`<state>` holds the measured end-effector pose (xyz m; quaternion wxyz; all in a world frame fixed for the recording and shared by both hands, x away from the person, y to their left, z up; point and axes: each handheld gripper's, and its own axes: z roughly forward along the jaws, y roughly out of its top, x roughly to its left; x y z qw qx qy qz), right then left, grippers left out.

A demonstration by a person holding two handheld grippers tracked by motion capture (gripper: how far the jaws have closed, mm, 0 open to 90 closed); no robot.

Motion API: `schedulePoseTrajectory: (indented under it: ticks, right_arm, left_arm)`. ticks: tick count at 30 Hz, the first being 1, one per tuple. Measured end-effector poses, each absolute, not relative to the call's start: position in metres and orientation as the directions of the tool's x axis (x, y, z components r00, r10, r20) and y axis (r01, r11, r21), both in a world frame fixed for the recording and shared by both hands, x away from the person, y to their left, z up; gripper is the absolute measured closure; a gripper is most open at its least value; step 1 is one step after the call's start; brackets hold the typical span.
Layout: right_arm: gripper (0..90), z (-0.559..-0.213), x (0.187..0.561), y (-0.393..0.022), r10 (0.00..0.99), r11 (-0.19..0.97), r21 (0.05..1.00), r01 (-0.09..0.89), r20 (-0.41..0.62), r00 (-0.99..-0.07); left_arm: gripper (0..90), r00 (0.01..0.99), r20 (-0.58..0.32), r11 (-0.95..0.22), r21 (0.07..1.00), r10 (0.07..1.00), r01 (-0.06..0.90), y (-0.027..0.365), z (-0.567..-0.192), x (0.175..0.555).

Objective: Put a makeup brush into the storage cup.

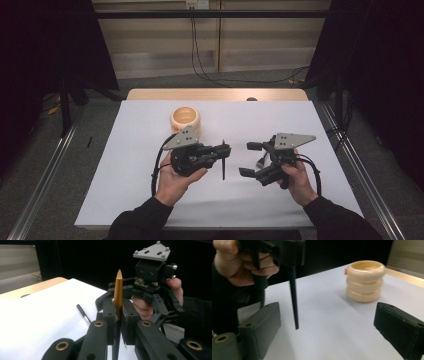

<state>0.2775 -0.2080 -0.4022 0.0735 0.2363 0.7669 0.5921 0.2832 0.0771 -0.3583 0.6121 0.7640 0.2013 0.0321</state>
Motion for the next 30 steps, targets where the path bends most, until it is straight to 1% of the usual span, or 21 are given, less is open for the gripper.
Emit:
schedulePoseTrajectory:
  ticks: [1,3,5,8,10,18,24,30]
  right_arm:
    - [7.2,-0.402,0.277,-0.21,0.471,0.175,0.943,0.282,0.171,-0.866]
    - [7.4,-0.403,0.274,-0.214,0.527,0.18,0.945,0.272,0.141,-0.838]
    - [7.2,-0.403,0.272,-0.219,0.559,0.184,0.944,0.276,0.131,-0.819]
    - [4.3,-0.404,0.269,-0.225,0.575,0.182,0.944,0.274,0.124,-0.809]
    - [4.4,-0.407,0.265,-0.229,0.601,0.148,0.955,0.257,0.119,-0.79]
    - [1.6,-0.413,0.255,-0.242,0.645,0.154,0.956,0.249,0.094,-0.758]
    - [1.3,-0.415,0.249,-0.245,0.689,0.139,0.962,0.234,0.076,-0.721]
    - [1.8,-0.418,0.241,-0.258,0.707,0.12,0.96,0.251,0.095,-0.701]
  left_arm:
    - [83.7,0.914,-0.206,-0.162,0.948,0.35,0.275,0.077,-0.358,0.284]
    - [83.8,0.913,-0.198,-0.17,0.947,0.357,0.272,0.079,-0.358,0.285]
    - [83.7,0.912,-0.197,-0.171,0.947,0.359,0.272,0.08,-0.358,0.286]
    - [83.8,0.911,-0.199,-0.171,0.946,0.362,0.275,0.081,-0.357,0.287]
    - [83.8,0.908,-0.195,-0.175,0.945,0.37,0.275,0.083,-0.356,0.288]
    - [83.8,0.898,-0.206,-0.152,0.947,0.39,0.284,0.092,-0.352,0.294]
    - [83.8,0.886,-0.198,-0.157,0.946,0.419,0.285,0.097,-0.351,0.3]
    - [83.8,0.871,-0.192,-0.154,0.945,0.452,0.289,0.105,-0.347,0.308]
